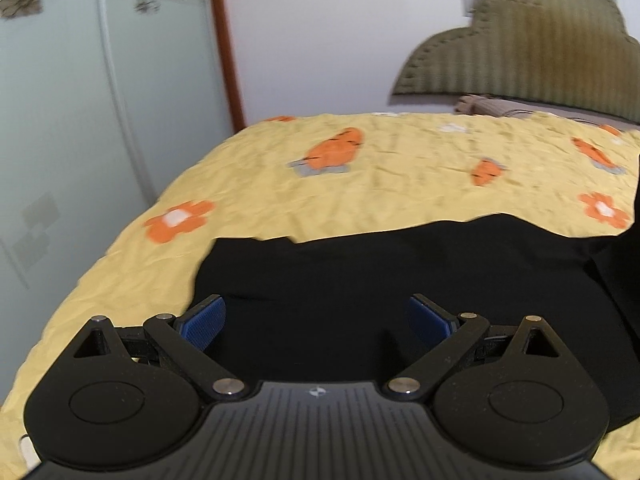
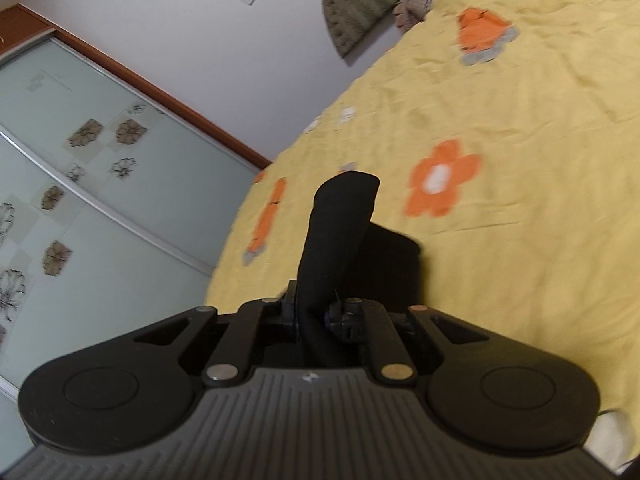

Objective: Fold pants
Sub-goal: 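Fold the held edge over the trousers and open the right gripper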

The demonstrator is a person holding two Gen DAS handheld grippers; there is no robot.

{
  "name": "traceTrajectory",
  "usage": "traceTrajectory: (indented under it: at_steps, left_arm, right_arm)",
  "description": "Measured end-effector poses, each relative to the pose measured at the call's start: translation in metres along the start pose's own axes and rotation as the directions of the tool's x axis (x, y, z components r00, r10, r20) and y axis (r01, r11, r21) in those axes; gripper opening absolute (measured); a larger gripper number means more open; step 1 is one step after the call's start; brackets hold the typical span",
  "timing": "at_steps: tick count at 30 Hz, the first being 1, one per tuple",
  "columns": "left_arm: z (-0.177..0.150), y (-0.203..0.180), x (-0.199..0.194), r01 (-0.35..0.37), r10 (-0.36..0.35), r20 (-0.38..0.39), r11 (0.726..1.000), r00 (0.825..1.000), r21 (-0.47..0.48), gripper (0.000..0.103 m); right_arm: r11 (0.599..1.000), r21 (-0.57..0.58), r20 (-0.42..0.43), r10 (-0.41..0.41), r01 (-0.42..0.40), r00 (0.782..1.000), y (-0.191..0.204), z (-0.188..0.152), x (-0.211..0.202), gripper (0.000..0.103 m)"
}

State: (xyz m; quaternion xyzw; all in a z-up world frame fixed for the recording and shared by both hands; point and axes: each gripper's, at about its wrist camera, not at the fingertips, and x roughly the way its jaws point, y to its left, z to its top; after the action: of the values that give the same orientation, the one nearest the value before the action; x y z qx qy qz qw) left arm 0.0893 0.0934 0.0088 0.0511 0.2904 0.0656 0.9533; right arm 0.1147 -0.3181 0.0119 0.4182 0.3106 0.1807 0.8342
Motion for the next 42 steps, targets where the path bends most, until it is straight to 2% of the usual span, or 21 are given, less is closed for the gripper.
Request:
traceTrajectory:
  at_steps: [4,9,14,18,25,30,42]
  left_arm:
    - [-0.001,0.018,0.012,-0.018,0.017,-0.039,1.0,0.999,-0.003,0.098]
    - [-0.008,0.023,0.029,-0.001,0.006,-0.089,0.998,0.996,0.056,0.098]
    - [-0.007,0.033,0.021,0.011,-0.009,-0.052,0.999,0.999,0.037,0.098]
    - [-0.006,0.054,0.021,-0.027,0.026,-0.047,1.0,0.999,-0.004,0.098]
    - [-0.012,0.096,0.019,-0.102,0.098,-0.064,0.993,0.993,-0.062,0.098]
    - [-0.019,0.118,0.018,-0.128,0.121,-0.079,0.987,0.99,-0.1,0.098]
    - [-0.025,0.133,0.012,-0.156,0.147,-0.093,0.983,0.985,-0.098,0.098]
  right_arm:
    - [0.999,-0.018,-0.012,0.032,-0.033,0.999,0.033,-0.008,0.022,0.011]
    - [0.995,-0.062,-0.063,0.077,-0.081,0.995,0.079,-0.022,0.06,0.011]
    - [0.988,-0.129,-0.138,0.069,-0.087,0.988,0.121,-0.041,0.101,0.011]
    - [0.984,-0.16,-0.188,0.05,-0.081,0.981,0.144,-0.056,0.129,0.011]
    - [0.978,-0.201,-0.266,0.008,-0.064,0.964,0.172,-0.082,0.18,0.011]
    - [0.976,-0.212,-0.316,-0.023,-0.047,0.948,0.184,-0.104,0.216,0.011]
    - [0.978,-0.205,-0.344,-0.047,-0.026,0.938,0.209,-0.131,0.271,0.012]
